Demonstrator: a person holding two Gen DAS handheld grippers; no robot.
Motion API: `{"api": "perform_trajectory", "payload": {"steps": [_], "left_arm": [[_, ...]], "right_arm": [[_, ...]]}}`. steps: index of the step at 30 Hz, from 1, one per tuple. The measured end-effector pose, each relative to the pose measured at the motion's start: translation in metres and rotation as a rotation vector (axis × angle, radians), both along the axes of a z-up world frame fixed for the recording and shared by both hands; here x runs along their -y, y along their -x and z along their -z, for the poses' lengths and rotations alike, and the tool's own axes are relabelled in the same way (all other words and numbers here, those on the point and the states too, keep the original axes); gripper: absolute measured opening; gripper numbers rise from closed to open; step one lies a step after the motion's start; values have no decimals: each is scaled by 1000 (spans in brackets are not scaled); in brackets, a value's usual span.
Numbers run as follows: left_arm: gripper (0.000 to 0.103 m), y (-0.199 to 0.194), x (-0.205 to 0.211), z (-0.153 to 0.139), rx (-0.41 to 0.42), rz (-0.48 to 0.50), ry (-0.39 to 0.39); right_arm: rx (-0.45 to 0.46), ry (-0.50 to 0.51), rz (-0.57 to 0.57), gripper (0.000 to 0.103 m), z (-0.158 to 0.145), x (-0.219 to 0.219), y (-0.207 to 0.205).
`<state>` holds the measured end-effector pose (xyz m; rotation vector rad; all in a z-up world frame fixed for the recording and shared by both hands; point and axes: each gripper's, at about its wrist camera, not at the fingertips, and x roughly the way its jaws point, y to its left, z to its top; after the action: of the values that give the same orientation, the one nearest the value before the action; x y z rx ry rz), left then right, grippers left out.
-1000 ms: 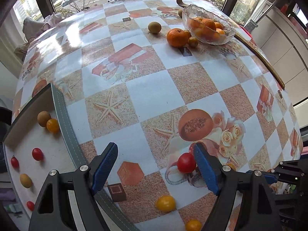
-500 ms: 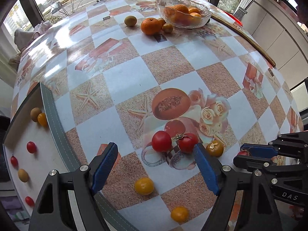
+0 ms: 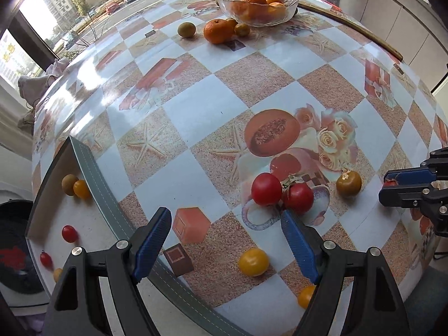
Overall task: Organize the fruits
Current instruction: 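Grasp a red cherry tomato with the left gripper while the right holds its tomato, then carry both red tomatoes over the white tray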
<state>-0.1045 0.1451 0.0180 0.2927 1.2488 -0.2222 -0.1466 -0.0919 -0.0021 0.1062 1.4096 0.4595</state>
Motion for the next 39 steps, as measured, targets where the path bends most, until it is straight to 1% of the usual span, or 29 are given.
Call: {"api": "perform_trajectory", "payload": {"steps": [6,8,9,10,11,12,13,14,15,16,17,18,20,21,23,26,34,39], "left_arm": [[82,-19,1,-6,31,-55,57],[71,-22,2,-4,23,-57,57],[67,-23,2,-3,9,-57,77],[67,-23,4,-1,6,-61,77],[64,-22,7,1,1,-54,84],[57,-21,10,3,-10,-47,93],[52,-18,14,2,4,-45,91],[48,-16,17,2,8,-40,92],[39,-15,18,1,3,-38,107],[34,-14,19,1,0,-38,117],[31,-14,21,0,-5,-36,126],[22,-13,21,-1,-12,-35,144],[22,-14,19,-2,-21,-53,160],[22,-14,15,-3,-31,-72,180],[22,-15,7,-3,-47,-122,219],[22,-15,-6,-6,-58,-191,255],[22,-5,-39,-26,-15,-301,295],[22,5,-60,-33,14,-364,306]], "right_arm": [[-2,2,-1,22,0,-2,-1],[-4,0,0,22,0,-2,-2],[-6,-1,1,22,1,-2,-2],[-7,-2,3,22,1,-2,-2],[-8,-3,4,22,1,-2,-3],[-10,-4,5,22,1,-2,-4],[-11,-5,7,22,1,-2,-4],[-12,-7,10,22,1,-1,-4],[-13,-7,12,22,1,-1,-5],[-14,-9,15,22,1,-1,-5],[-15,-10,18,22,2,0,-6],[-15,-11,20,22,2,0,-6],[-17,-13,26,22,1,1,-7],[-19,-16,32,22,1,2,-7],[-22,-23,43,22,0,3,-9],[-20,-24,46,22,-4,2,-11],[-2,-30,-2,22,-20,-16,-20],[7,-38,-57,22,-27,-39,-26]]}}
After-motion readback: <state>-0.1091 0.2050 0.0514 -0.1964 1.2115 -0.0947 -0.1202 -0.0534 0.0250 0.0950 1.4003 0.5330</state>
